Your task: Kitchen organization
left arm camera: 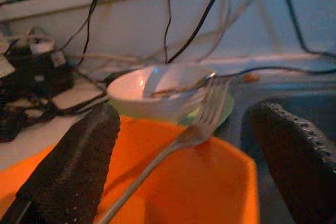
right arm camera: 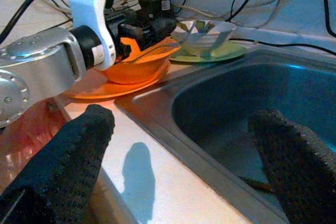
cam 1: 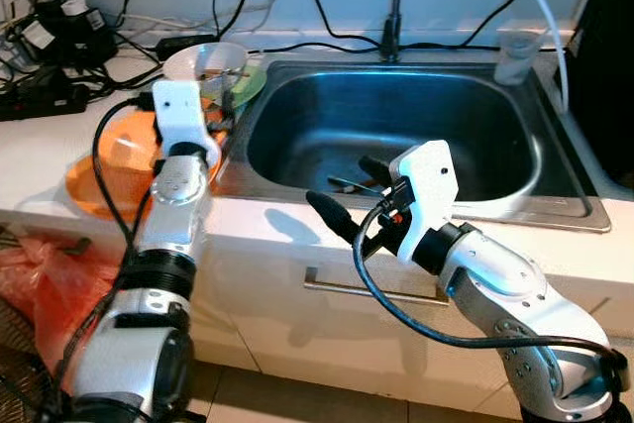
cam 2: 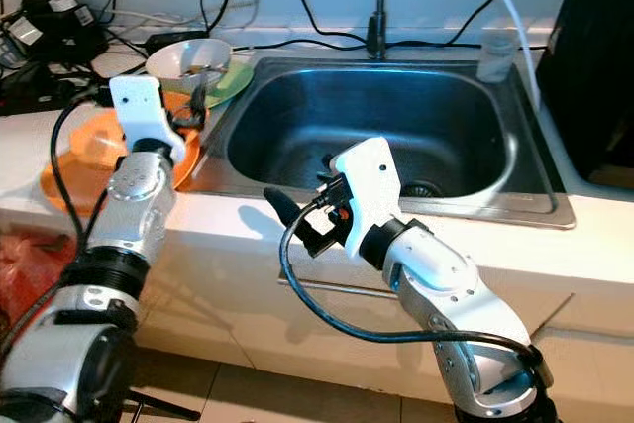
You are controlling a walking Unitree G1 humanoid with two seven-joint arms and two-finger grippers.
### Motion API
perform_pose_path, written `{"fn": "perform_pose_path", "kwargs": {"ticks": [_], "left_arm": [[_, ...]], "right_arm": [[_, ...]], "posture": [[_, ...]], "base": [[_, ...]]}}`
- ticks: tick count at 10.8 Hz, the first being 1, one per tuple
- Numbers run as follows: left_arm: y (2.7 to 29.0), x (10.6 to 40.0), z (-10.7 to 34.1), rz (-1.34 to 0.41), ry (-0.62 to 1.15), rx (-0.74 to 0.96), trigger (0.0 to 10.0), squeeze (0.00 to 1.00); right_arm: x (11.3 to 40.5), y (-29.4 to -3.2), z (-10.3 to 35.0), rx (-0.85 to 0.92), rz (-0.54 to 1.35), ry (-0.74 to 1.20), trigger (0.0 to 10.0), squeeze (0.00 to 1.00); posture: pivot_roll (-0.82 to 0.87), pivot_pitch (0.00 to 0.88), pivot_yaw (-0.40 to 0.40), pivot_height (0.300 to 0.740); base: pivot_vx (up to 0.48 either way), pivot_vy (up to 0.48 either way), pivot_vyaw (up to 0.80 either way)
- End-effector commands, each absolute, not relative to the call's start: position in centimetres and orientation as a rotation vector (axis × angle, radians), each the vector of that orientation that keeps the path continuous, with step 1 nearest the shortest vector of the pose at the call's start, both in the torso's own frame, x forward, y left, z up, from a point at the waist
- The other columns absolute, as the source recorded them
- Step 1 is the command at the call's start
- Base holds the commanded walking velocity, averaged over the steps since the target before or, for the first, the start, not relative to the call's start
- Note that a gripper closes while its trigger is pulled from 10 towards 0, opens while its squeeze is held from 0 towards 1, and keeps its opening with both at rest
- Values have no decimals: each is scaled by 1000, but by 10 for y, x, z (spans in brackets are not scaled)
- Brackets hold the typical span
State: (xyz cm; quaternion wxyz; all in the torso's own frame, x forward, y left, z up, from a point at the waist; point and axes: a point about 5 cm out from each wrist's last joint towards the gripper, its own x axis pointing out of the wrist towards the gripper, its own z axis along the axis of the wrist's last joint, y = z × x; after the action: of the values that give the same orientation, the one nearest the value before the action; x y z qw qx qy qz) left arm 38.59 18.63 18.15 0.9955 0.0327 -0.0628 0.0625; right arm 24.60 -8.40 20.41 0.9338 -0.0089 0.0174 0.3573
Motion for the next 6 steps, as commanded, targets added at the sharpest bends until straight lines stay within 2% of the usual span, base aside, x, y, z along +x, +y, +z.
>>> {"fn": "perform_pose_path", "kwargs": {"ticks": [1, 3, 6], "left_arm": [[197, 390, 188, 155, -101, 91, 10000, 0], [218, 394, 194, 197, -61, 135, 10000, 0], [233, 395, 187, 184, 61, 171, 10000, 0]], "right_arm": [[241, -80, 210, -10, 754, 1, 10000, 376], [237, -79, 210, 4, 765, 4, 10000, 373], [232, -74, 215, 23, 814, -7, 10000, 376]], "posture": [[-174, 0, 112, 740], [-165, 0, 120, 740], [-155, 0, 129, 740]], "base": [[0, 0, 0], [0, 0, 0], [0, 0, 0]]}}
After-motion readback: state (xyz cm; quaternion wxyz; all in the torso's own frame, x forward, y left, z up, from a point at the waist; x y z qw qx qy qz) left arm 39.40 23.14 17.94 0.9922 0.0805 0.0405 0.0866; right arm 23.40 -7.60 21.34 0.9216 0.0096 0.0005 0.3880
